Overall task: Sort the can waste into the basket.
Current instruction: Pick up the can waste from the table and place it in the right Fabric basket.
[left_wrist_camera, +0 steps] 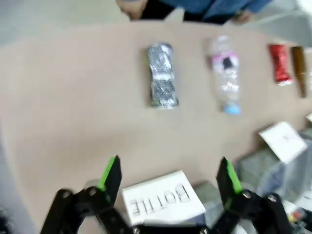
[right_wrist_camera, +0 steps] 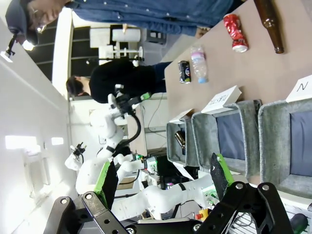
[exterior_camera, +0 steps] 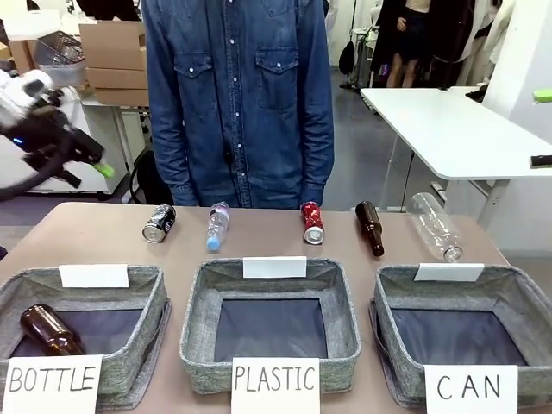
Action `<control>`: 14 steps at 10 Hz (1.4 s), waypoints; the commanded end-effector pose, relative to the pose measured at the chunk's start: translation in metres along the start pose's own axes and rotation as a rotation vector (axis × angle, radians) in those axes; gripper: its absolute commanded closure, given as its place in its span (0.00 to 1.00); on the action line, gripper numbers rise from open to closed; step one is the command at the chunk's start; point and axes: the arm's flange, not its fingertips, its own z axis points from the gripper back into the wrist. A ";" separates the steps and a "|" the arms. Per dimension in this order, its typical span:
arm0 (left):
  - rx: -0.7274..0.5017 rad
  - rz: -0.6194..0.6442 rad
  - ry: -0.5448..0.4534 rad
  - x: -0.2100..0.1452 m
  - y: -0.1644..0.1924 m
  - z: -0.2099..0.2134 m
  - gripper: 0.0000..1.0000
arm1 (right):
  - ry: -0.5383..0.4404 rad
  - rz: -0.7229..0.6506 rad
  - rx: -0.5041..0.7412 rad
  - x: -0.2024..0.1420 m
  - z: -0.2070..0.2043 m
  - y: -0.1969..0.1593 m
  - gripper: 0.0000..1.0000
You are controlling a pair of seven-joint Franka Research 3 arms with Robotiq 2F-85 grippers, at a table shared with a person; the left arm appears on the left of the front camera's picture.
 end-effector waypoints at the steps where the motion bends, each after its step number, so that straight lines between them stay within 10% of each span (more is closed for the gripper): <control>1: 0.157 -0.075 0.017 0.019 -0.003 -0.046 0.00 | -0.002 0.021 0.025 0.003 -0.001 0.004 0.00; 13: 0.207 -0.041 0.078 0.044 -0.028 -0.189 0.00 | -0.002 0.021 0.025 0.003 -0.001 0.004 0.00; 14: 0.228 -0.043 0.090 0.043 -0.027 -0.189 0.30 | -0.002 0.021 0.025 0.003 -0.001 0.004 0.00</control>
